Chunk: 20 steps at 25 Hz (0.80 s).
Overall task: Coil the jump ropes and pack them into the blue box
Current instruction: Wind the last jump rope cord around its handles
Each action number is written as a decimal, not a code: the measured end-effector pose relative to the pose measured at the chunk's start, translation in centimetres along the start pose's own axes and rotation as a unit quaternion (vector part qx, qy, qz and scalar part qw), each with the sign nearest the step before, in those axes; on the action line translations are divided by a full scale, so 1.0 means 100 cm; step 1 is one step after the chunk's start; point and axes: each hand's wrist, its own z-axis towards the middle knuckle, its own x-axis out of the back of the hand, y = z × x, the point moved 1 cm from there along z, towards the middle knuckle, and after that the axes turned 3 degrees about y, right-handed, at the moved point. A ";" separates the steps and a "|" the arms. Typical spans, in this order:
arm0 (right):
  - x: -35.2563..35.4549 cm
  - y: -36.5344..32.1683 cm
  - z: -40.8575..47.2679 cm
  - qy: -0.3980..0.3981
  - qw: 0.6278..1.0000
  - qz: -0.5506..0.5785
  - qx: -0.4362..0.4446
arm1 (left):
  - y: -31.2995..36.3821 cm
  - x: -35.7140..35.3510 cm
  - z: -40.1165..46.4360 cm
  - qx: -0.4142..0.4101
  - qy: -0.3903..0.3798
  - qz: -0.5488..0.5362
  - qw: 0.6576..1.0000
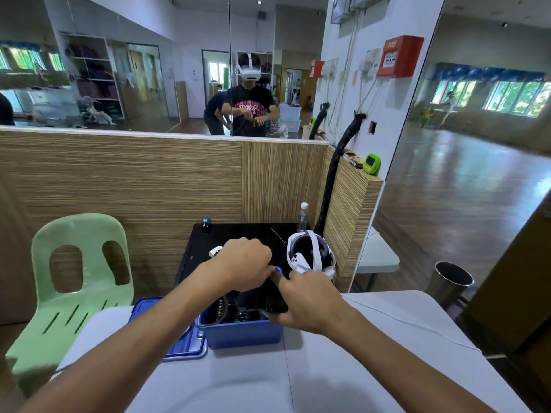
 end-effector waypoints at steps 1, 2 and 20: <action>0.002 0.001 0.003 0.000 1.000 0.005 -0.021 | 0.005 0.002 -0.004 0.012 0.009 0.014 1.000; 0.005 0.002 0.005 0.008 0.999 0.011 -0.041 | 0.009 0.004 -0.009 0.023 0.027 0.024 0.999; 0.014 0.019 0.013 0.073 0.989 0.026 -0.130 | 0.031 -0.055 -0.054 0.163 0.224 -0.464 0.842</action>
